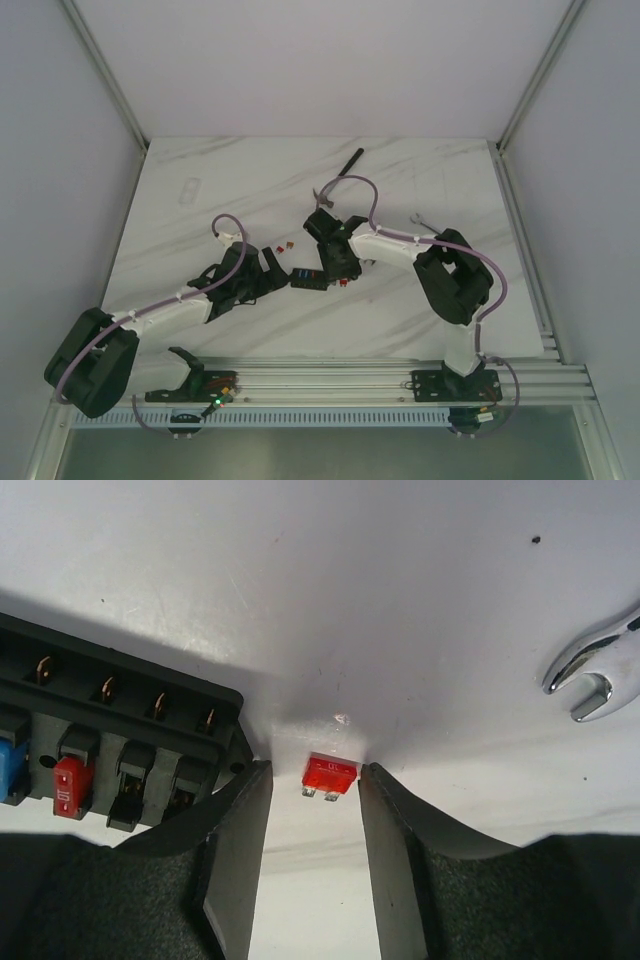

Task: Snap on the fuse box
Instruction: Pick up the fuse from the center of the board.

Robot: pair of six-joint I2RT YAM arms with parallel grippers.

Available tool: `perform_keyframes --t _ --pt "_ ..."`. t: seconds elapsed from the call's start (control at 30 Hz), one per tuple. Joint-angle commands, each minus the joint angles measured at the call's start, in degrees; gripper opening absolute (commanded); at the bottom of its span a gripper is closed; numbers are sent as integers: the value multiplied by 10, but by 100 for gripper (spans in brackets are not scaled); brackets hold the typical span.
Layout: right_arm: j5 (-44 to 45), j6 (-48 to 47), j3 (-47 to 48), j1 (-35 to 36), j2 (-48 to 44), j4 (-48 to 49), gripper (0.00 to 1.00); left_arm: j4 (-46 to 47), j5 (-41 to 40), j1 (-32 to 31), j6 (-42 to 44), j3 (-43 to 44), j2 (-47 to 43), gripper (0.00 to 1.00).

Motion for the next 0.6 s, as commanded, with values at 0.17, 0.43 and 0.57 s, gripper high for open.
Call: perform_keyframes --t 0.17,0.43,0.57 --pt "6 64 -34 -8 -6 -7 49 -4 9 0 6 -9 -3 96" --pt "-13 74 -49 -13 -2 7 37 -4 15 0 4 -11 -9 96" --pt "-9 73 -53 -12 -11 15 30 1 19 0 5 -10 -15 96"
